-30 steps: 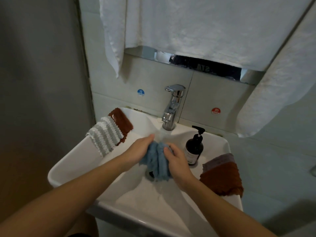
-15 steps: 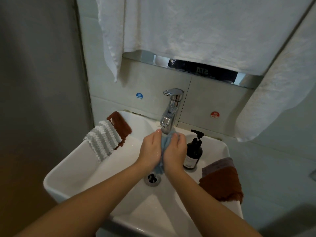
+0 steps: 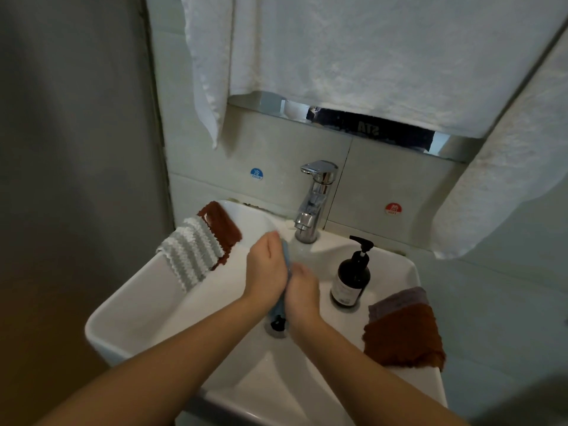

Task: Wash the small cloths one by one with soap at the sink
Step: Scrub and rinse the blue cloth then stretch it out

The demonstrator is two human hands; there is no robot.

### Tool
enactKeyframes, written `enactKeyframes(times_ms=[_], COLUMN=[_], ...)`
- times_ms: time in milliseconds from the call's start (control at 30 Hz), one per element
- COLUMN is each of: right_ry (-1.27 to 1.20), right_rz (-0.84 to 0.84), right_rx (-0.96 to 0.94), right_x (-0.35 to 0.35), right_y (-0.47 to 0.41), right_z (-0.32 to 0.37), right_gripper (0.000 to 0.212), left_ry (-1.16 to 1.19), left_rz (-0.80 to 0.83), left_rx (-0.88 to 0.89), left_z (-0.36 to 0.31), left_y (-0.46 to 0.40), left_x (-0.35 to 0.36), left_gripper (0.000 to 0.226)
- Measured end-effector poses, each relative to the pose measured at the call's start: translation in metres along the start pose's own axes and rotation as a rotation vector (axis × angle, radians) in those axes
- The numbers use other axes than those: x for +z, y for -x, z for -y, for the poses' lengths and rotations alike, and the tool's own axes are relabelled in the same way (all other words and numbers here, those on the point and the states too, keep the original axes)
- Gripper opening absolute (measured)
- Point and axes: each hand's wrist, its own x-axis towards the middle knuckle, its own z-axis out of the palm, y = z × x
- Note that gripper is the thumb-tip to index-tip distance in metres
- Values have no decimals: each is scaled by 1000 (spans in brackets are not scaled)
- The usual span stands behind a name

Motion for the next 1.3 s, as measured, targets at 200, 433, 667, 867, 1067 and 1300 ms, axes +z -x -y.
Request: enactKeyframes(times_ms=[200, 433, 667, 867, 1067, 1300], right_ry=[-176, 26, 189, 46, 296, 165], right_rz=[-125, 76, -33, -12, 41, -100], right_rx=[-268, -275, -255, -492, -325, -535], right_x=[-9, -12, -12, -14, -17, -18], right_y=[-7, 4, -8, 4, -6, -13], right_z=[19, 4, 8, 14, 1, 20], right_gripper=[30, 32, 32, 33, 33, 30], left_ry=[12, -74, 35, -109, -13, 86], left_rz=[251, 4, 157, 122, 58, 238], left_rx=[-125, 25, 68, -28, 54, -12], left_z=[7, 6, -3, 4, 1, -1], left_y=[15, -4, 9, 5, 5, 16], left_x=[4, -2, 1, 1, 3, 4], left_gripper=[36, 40, 39, 42, 41, 38])
